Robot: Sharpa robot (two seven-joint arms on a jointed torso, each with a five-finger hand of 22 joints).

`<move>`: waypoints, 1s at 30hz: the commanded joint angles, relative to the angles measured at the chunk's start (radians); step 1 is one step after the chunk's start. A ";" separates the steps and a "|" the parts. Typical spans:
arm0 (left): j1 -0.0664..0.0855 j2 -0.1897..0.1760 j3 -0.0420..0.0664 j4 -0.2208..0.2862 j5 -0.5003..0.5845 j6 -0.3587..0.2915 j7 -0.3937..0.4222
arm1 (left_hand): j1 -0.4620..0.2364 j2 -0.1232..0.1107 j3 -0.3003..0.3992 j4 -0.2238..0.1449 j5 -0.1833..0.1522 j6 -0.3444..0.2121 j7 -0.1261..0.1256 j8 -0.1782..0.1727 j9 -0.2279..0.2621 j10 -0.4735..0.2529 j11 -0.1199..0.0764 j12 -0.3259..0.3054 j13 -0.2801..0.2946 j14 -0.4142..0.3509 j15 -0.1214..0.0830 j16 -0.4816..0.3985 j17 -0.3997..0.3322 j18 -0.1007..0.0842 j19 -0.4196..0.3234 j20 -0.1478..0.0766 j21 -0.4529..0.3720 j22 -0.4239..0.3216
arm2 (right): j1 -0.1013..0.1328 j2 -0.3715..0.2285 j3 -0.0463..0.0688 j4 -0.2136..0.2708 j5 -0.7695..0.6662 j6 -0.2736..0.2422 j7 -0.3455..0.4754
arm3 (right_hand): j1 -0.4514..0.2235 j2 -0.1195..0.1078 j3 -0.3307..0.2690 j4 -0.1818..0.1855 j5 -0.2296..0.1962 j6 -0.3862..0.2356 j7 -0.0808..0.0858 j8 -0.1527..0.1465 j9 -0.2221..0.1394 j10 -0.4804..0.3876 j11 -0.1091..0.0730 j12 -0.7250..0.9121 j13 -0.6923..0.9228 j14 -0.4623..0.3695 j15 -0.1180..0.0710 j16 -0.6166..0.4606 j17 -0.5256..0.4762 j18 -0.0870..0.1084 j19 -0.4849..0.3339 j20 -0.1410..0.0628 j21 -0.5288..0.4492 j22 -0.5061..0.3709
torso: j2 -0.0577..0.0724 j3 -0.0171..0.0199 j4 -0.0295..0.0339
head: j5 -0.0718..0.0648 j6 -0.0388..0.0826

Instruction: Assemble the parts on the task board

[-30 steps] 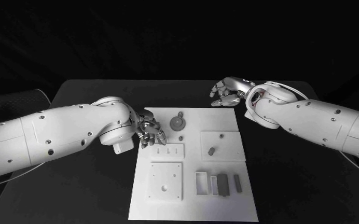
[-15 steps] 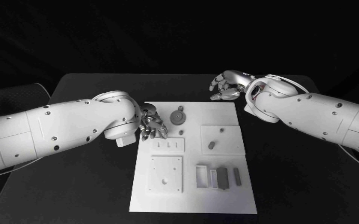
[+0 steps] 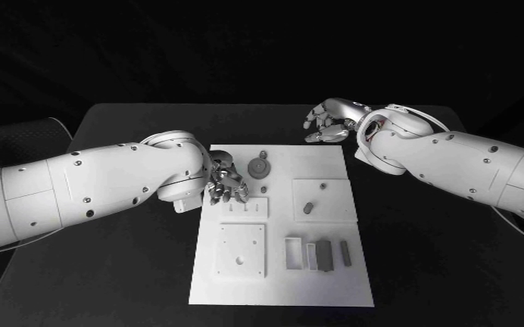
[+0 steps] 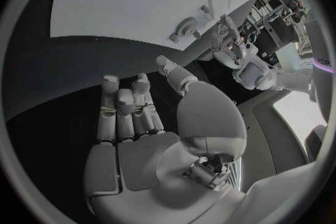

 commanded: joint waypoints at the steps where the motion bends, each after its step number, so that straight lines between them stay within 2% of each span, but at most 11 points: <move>1: -0.004 0.005 0.000 -0.002 0.003 0.047 -0.001 | -0.001 0.012 0.019 0.026 -0.009 0.093 -0.071 0.091 0.206 -0.013 -0.020 0.007 -0.001 -0.007 -0.028 0.007 -0.003 -0.005 0.011 -0.019 0.004 0.024 | 0.000 0.002 0.001 0.002 -0.007 0.011 0.000 | 0.008 0.006 0.000 -0.002 0.005 0.002 0.006 0.000 -0.002 -0.003 0.006 0.006 -0.001 0.003 0.001 -0.001 0.001 0.014 -0.001 0.002 -0.002 0.012 | 0.000 -0.0001 -0.0003 | -0.001 -0.002; 4: -0.006 0.008 0.000 -0.005 0.002 0.055 -0.001 | -0.004 0.015 0.018 0.028 -0.054 0.094 -0.072 0.086 0.212 -0.016 -0.021 0.013 -0.005 -0.011 -0.028 0.019 -0.016 -0.005 0.006 -0.021 0.010 0.023 | 0.000 0.002 0.001 0.003 -0.007 0.013 0.000 | 0.008 0.007 0.000 -0.002 0.005 0.003 0.006 0.000 -0.002 -0.003 0.006 0.006 -0.002 0.003 0.001 -0.001 0.001 0.014 -0.001 0.002 -0.002 0.012 | 0.000 0.0001 -0.0004 | -0.001 -0.002; 16: -0.011 0.016 0.000 -0.015 -0.014 0.065 -0.003 | -0.005 0.016 0.018 0.028 -0.064 0.094 -0.071 0.082 0.214 -0.018 -0.020 0.015 -0.008 -0.015 -0.028 0.024 -0.024 -0.006 0.002 -0.021 0.012 0.023 | 0.000 0.002 0.001 0.006 -0.008 0.014 -0.002 | 0.008 0.008 0.000 -0.002 0.005 0.004 0.005 0.001 -0.002 -0.003 0.006 0.006 -0.002 0.003 0.001 -0.001 0.001 0.014 -0.001 0.003 -0.002 0.012 | 0.000 -0.0004 0.0001 | -0.002 -0.007; 19: -0.014 0.018 0.000 -0.017 -0.021 0.062 -0.003 | -0.006 0.016 0.018 0.031 -0.084 0.094 -0.071 0.079 0.216 -0.019 -0.020 0.017 -0.011 -0.018 -0.028 0.030 -0.032 -0.007 0.000 -0.022 0.015 0.023 | 0.000 0.003 0.001 0.007 -0.008 0.015 -0.002 | 0.008 0.008 0.000 -0.002 0.005 0.004 0.005 0.001 -0.002 -0.003 0.006 0.006 -0.002 0.003 0.001 -0.001 0.001 0.014 -0.001 0.003 -0.003 0.012 | 0.000 -0.0004 0.0003 | -0.002 -0.008; 23: -0.017 0.023 0.000 -0.024 -0.033 0.059 -0.003 | -0.007 0.015 0.018 0.032 -0.093 0.095 -0.070 0.077 0.217 -0.020 -0.020 0.018 -0.013 -0.020 -0.028 0.033 -0.037 -0.007 -0.002 -0.022 0.016 0.022 | 0.000 0.003 0.001 0.009 -0.008 0.016 -0.003 | 0.008 0.008 -0.001 -0.002 0.005 0.004 0.005 0.001 -0.002 -0.003 0.006 0.006 -0.002 0.003 0.001 -0.001 0.001 0.014 -0.001 0.003 -0.003 0.012 | 0.000 -0.0008 -0.0001 | -0.002 -0.007; 24: -0.017 0.023 0.000 -0.024 -0.034 0.060 -0.003 | -0.007 0.015 0.018 0.033 -0.099 0.095 -0.071 0.076 0.218 -0.021 -0.020 0.019 -0.014 -0.020 -0.028 0.034 -0.040 -0.007 -0.002 -0.022 0.017 0.022 | 0.000 0.003 0.001 0.010 -0.008 0.016 -0.003 | 0.008 0.008 -0.001 -0.002 0.005 0.004 0.005 0.001 -0.002 -0.003 0.006 0.006 -0.003 0.003 0.001 -0.001 0.001 0.014 -0.001 0.003 -0.003 0.012 | 0.000 -0.0008 -0.0003 | -0.002 -0.007; 26: -0.018 0.025 0.000 -0.025 -0.042 0.062 -0.003 | -0.006 0.014 0.017 0.036 -0.140 0.096 -0.071 0.072 0.221 -0.022 -0.020 0.022 -0.018 -0.023 -0.028 0.042 -0.050 -0.007 -0.005 -0.023 0.019 0.022 | 0.000 0.003 0.001 0.012 -0.008 0.016 -0.004 | 0.008 0.009 -0.001 -0.002 0.005 0.004 0.005 0.001 -0.002 -0.003 0.006 0.006 -0.003 0.003 0.000 -0.001 0.001 0.014 -0.001 0.003 -0.003 0.012 | 0.000 -0.0007 -0.0003 | -0.002 -0.008; 28: -0.019 0.025 0.000 -0.025 -0.056 0.065 -0.003 | -0.006 0.013 0.018 0.036 -0.145 0.097 -0.071 0.071 0.221 -0.022 -0.020 0.023 -0.019 -0.024 -0.028 0.044 -0.053 -0.007 -0.006 -0.023 0.020 0.022 | 0.000 0.003 0.001 0.013 -0.008 0.017 -0.004 | 0.008 0.009 -0.001 -0.002 0.005 0.004 0.005 0.001 -0.002 -0.003 0.006 0.006 -0.003 0.003 0.000 -0.001 0.001 0.014 -0.001 0.003 -0.003 0.012 | 0.001 -0.0007 -0.0001 | -0.002 -0.009; 30: -0.019 0.025 0.000 -0.026 -0.069 0.064 -0.003 | -0.005 0.011 0.017 0.038 -0.169 0.098 -0.071 0.068 0.224 -0.023 -0.020 0.025 -0.023 -0.027 -0.027 0.051 -0.061 -0.008 -0.008 -0.022 0.022 0.022 | 0.000 0.003 0.001 0.013 -0.008 0.017 -0.004 | 0.008 0.009 -0.001 -0.002 0.005 0.004 0.005 0.001 -0.002 -0.003 0.006 0.006 -0.003 0.003 0.000 -0.001 0.001 0.014 -0.001 0.003 -0.003 0.012 | 0.000 -0.0006 0.0001 | -0.002 -0.010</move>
